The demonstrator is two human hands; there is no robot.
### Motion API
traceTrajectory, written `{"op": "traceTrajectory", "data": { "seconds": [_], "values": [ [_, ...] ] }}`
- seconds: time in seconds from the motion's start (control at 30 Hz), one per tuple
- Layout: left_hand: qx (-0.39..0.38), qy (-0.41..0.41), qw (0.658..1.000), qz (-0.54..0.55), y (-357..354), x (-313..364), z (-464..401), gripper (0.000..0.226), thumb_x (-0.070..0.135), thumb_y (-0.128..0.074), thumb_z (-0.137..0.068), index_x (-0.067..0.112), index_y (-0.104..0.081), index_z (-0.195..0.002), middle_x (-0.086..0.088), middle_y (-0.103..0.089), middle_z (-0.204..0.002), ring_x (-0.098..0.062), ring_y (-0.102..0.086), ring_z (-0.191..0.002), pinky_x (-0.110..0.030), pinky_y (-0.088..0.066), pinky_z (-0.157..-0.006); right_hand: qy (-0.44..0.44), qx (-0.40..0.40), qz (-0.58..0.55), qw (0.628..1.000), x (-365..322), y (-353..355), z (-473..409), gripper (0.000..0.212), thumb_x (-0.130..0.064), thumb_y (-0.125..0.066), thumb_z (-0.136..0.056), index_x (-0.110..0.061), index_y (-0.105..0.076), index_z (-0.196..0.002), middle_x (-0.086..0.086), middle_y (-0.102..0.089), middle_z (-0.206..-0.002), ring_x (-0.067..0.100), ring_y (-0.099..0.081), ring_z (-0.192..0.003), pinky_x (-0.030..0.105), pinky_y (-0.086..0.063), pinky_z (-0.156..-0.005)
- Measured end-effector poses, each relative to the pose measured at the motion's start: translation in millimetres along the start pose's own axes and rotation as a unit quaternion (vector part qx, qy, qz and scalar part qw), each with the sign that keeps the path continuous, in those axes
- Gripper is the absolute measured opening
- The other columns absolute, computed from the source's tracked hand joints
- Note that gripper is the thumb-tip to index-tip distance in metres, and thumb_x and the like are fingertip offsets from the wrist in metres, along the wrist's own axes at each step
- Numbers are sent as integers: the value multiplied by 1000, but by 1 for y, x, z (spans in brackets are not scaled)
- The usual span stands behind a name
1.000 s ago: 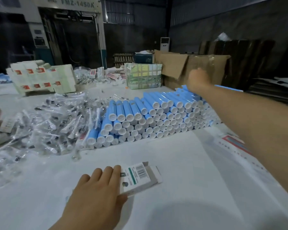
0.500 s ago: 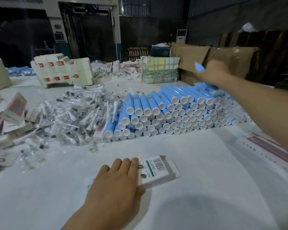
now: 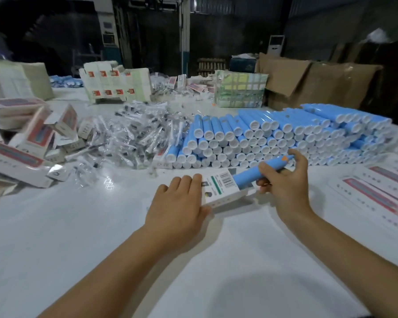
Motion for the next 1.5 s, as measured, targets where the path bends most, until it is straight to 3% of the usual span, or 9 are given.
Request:
{"op": "traceTrajectory", "data": {
  "seconds": [0.13, 0.3, 0.47, 0.73, 0.83, 1.0, 1.13, 1.23, 1.5],
  "values": [
    [4, 1, 1000, 7, 1, -1, 1, 67, 53, -33, -95, 14, -15, -146, -1, -38, -134, -23, -36, -117, -37, -31, -92, 8, -11, 95, 995, 9, -5, 13, 24, -23, -66, -88, -36, -74, -69, -15, -62, -69, -2, -50, -54, 15, -40, -56],
    [7, -7, 1000, 19, 0, -4, 3, 65, 51, -39, -95, 12, -19, -144, -5, -40, -132, -25, -37, -115, -40, -32, -93, -4, 16, 107, 994, -8, -6, 1, 21, -25, -58, -90, -21, -75, -78, -12, -49, -49, 5, -40, -45, 16, -33, -43],
    [-15, -44, 999, -3, -5, 4, 3, 65, 46, -48, -93, 8, -25, -141, -11, -43, -129, -29, -40, -113, -46, -34, -92, 205, -207, 220, 931, -54, -87, 0, 19, -12, -60, -90, -17, -71, -77, -4, -57, -53, 9, -50, -44, 18, -45, -44],
    [-9, -44, 999, -3, -7, 2, 5, 59, 39, -52, -92, 7, -35, -139, -13, -47, -133, -30, -42, -118, -49, -34, -100, 638, -431, 575, 278, 0, -254, 26, 35, -3, -48, -83, -18, -61, -112, 0, -61, -107, 20, -54, -104, 30, -47, -75],
    [-18, -50, 999, 8, -8, 0, 2, 61, 39, -53, -91, 7, -34, -140, -13, -45, -135, -29, -41, -119, -50, -33, -101, 665, -444, 562, 211, 16, -269, 27, 11, -14, -71, -71, -22, -68, -79, -8, -63, -72, 14, -61, -78, 24, -45, -60],
    [-23, -53, 998, -9, -6, 0, 1, 65, 37, -52, -91, 4, -28, -142, -15, -42, -135, -31, -38, -120, -50, -32, -98, 655, -481, 502, 295, 22, -278, 21, 3, -8, -71, -77, -8, -70, -79, 5, -66, -84, 24, -61, -82, 31, -50, -63],
    [3, -55, 998, -10, -8, -1, 6, 57, 34, -49, -93, 4, -32, -138, -15, -44, -133, -32, -41, -118, -48, -33, -96, 396, -450, 360, 715, -9, -267, 11, 20, -11, -63, -88, -5, -69, -107, 3, -60, -98, 9, -54, -77, 17, -38, -73],
    [-4, -67, 998, -6, -7, -1, 5, 62, 39, -45, -95, 4, -24, -141, -15, -40, -134, -32, -37, -117, -48, -32, -94, 253, -327, 165, 895, -53, -220, -4, 22, -6, -66, -86, -16, -68, -105, -8, -56, -71, 1, -53, -56, 15, -43, -60],
    [26, -6, 999, 32, -5, -11, -1, 71, 54, -36, -92, 15, -14, -147, -2, -38, -135, -23, -35, -118, -39, -31, -93, 73, -8, -46, 996, -49, -23, -17, 18, -2, -64, -86, -14, -52, -81, -3, -62, -54, 11, -62, -51, 21, -49, -47]
  ]
}}
Point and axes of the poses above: each hand's wrist, its own z-axis away from the middle knuckle, its own y-axis out of the back of the hand, x = y × z, the point moved 4 cm from there along -z, towards the middle knuckle
